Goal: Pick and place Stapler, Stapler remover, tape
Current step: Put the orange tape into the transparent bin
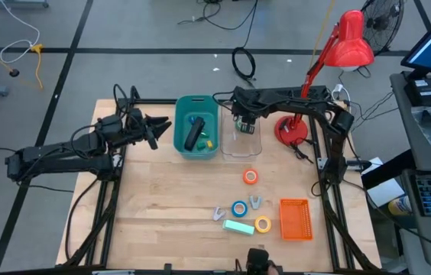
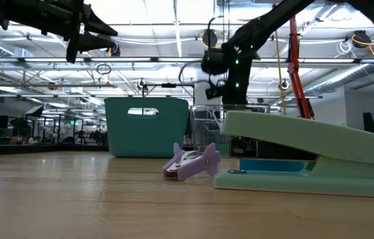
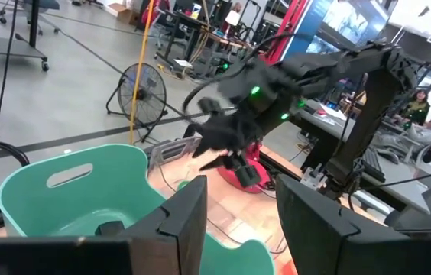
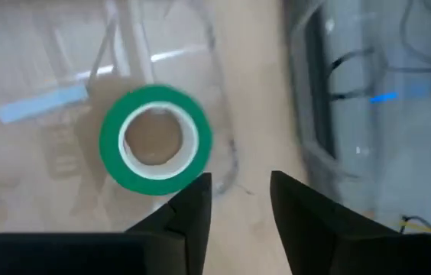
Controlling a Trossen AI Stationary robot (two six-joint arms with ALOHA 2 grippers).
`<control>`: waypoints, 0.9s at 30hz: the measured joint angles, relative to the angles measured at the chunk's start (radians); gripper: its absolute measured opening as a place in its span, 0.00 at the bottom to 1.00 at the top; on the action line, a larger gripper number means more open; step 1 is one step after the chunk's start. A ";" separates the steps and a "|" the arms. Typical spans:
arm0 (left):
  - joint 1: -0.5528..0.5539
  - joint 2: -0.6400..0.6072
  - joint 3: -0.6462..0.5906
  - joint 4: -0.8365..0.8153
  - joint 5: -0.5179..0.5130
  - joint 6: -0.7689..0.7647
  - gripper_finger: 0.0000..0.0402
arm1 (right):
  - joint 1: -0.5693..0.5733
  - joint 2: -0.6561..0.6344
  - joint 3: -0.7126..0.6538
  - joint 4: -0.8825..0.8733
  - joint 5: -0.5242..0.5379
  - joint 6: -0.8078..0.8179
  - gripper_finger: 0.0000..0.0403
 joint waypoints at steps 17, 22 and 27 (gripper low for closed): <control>0.000 0.000 0.000 -0.003 0.042 -0.009 0.39 | 0.167 -0.458 -0.004 -0.193 -0.382 0.176 0.22; -0.001 0.000 0.000 -0.004 0.066 -0.013 0.39 | 0.221 -0.582 -0.098 -0.219 -0.490 0.284 0.20; 0.000 0.000 0.000 0.003 0.068 -0.048 0.39 | 0.311 -0.693 -0.234 -0.219 -0.484 0.421 0.20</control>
